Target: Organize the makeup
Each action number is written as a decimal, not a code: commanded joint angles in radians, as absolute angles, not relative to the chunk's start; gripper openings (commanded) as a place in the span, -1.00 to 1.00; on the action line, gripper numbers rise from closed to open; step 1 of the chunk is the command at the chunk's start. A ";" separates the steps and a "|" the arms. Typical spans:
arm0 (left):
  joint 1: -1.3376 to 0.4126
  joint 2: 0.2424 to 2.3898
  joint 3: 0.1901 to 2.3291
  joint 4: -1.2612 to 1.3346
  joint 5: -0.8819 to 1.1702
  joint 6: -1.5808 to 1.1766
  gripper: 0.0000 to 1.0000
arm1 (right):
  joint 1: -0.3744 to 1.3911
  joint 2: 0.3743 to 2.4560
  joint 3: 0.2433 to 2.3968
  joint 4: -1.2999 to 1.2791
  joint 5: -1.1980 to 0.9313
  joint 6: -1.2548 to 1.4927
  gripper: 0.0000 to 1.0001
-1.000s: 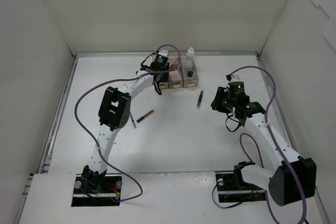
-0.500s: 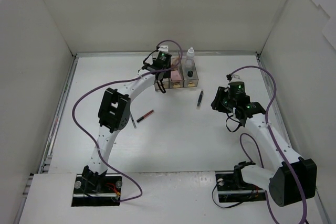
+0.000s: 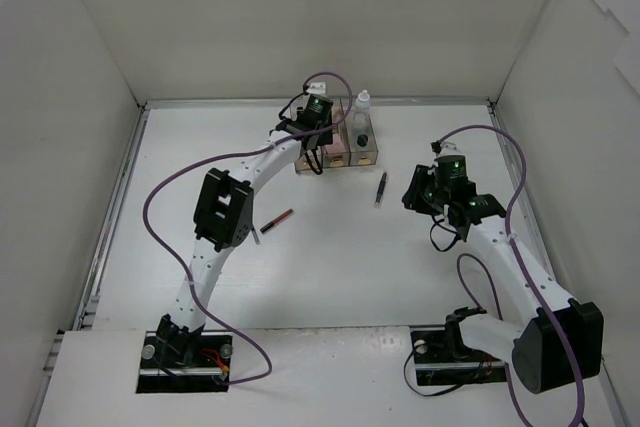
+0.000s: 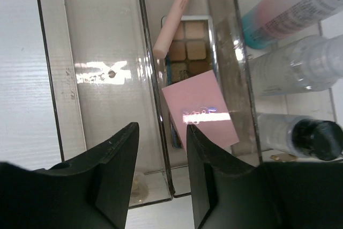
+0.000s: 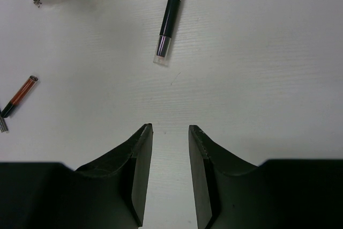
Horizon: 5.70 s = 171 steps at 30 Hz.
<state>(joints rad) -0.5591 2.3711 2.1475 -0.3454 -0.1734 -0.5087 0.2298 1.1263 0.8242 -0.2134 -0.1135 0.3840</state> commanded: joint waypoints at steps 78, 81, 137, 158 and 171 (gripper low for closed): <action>-0.537 2.342 2.261 -0.627 0.032 0.241 -0.28 | 0.221 1.066 0.805 -0.196 -0.124 0.337 -0.36; -0.537 2.350 2.255 -0.630 0.046 0.232 -0.28 | 0.221 1.071 0.804 -0.196 -0.127 0.337 -0.36; -0.495 1.864 1.737 -0.397 -0.176 -0.317 -1.00 | 0.213 1.088 0.859 -0.193 -0.083 0.345 -0.38; -0.476 1.868 1.588 -0.384 -0.167 -0.416 0.02 | 0.210 1.385 1.031 -0.158 -0.012 0.477 -0.38; -0.466 1.554 1.485 -0.472 -0.143 -0.431 0.70 | 0.251 1.684 1.173 -0.144 -0.012 0.520 -0.40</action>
<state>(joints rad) -0.4820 1.6947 1.4754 -0.4454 -0.1314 -0.4152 0.2279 1.6512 1.1130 -0.1787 -0.0402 0.5011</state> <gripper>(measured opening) 0.836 0.301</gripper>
